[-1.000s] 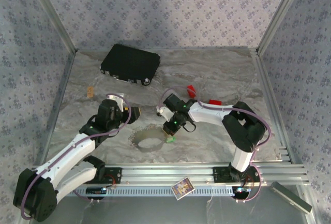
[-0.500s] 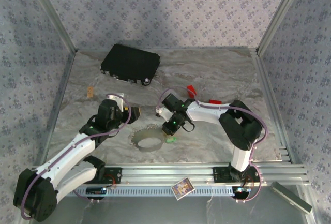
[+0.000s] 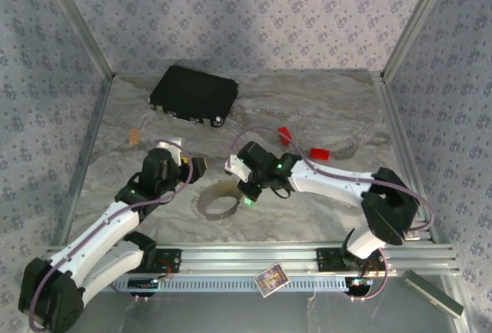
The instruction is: Put the keys on the keyring
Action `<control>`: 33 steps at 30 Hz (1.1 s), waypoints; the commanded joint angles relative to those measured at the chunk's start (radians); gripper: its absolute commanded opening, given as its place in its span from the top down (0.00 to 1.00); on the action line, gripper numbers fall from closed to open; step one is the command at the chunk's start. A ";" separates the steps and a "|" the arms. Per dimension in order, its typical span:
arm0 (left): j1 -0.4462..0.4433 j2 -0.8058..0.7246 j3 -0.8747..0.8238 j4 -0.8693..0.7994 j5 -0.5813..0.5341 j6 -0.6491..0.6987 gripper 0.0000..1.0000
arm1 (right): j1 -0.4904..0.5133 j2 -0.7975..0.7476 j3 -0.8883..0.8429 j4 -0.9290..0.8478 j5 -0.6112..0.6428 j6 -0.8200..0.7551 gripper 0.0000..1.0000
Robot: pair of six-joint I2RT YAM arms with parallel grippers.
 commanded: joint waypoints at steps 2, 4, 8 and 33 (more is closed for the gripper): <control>0.003 -0.046 -0.004 0.000 0.007 0.060 0.39 | 0.006 -0.107 -0.053 0.104 0.039 -0.128 1.00; 0.003 -0.070 -0.009 0.017 0.038 0.090 0.39 | 0.007 -0.157 -0.074 0.144 -0.005 -0.170 1.00; -0.011 -0.126 -0.026 0.070 0.096 0.166 0.42 | -0.005 -0.235 -0.112 0.208 -0.117 -0.246 1.00; -0.285 -0.031 -0.066 0.243 0.381 0.643 0.85 | -0.110 -0.288 -0.083 0.131 -0.464 -0.399 1.00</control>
